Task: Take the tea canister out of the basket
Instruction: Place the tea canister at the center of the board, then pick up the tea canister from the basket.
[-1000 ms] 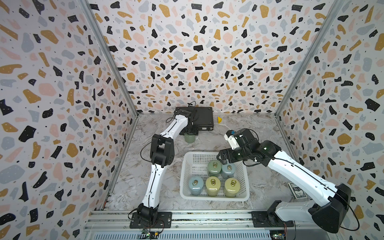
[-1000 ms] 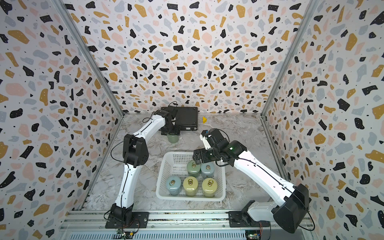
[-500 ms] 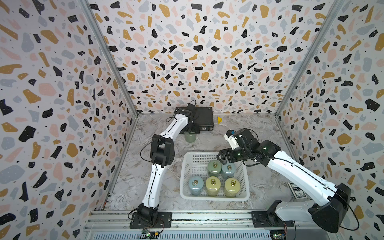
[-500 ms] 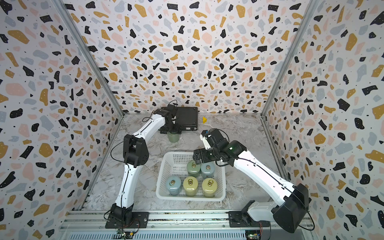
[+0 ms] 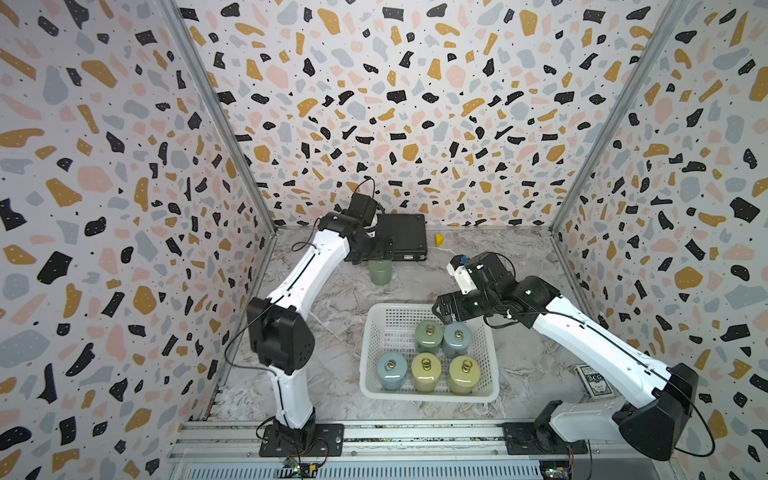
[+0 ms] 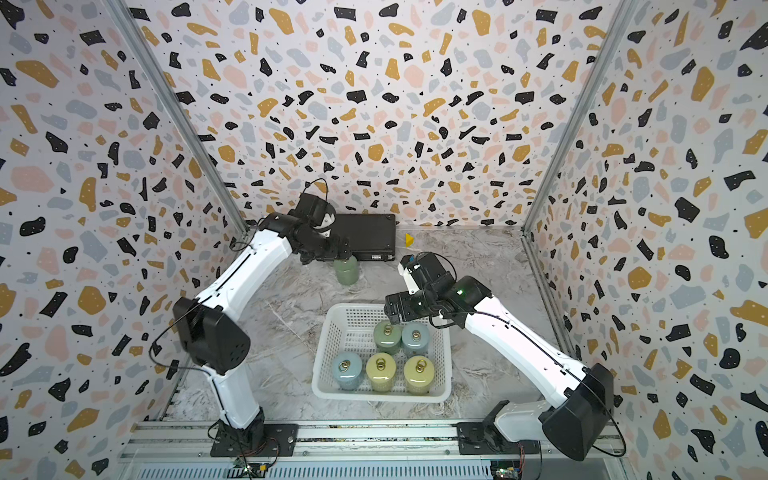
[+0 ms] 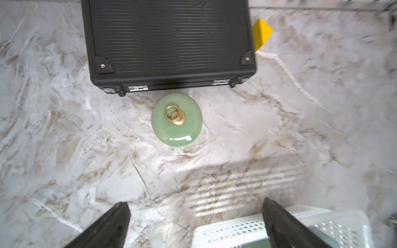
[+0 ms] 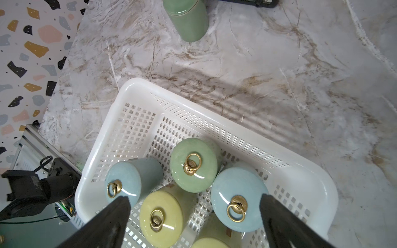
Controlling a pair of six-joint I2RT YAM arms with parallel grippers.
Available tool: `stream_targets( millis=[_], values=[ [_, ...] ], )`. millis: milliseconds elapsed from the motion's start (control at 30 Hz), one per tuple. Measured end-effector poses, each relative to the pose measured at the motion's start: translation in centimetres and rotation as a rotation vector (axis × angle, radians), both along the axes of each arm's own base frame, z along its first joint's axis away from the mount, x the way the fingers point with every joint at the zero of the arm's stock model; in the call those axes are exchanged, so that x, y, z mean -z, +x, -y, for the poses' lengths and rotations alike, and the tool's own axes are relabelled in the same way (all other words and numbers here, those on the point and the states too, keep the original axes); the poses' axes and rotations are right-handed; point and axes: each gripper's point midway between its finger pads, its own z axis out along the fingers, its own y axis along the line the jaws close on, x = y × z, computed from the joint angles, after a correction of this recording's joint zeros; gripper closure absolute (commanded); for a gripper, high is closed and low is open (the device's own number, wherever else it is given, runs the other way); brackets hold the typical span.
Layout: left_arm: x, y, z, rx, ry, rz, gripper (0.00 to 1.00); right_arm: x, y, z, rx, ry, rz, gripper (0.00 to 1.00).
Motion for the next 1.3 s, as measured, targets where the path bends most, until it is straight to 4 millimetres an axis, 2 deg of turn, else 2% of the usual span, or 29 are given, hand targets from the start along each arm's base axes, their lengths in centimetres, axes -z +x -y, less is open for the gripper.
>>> stream_targets(
  millis=[300, 600, 867, 1300],
  values=[
    [0.9, -9.8, 0.0, 0.069, -0.163, -0.054, 0.00, 1.5, -0.1, 0.0, -0.001, -0.049, -0.051, 0.01],
    [0.9, -17.1, 0.7, 0.164, -0.268, -0.080, 0.00, 5.3, -1.2, -1.7, -0.050, -0.157, -0.166, 0.01],
    [2.4, -20.1, -0.2, 0.159, -0.283, -0.118, 0.00, 9.7, -1.8, -2.0, -0.067, -0.285, -0.262, 0.01],
    [2.5, -21.2, -0.8, 0.153, -0.284, -0.120, 0.00, 11.2, -1.1, -4.2, -0.108, -0.341, -0.255, 0.01]
  ],
)
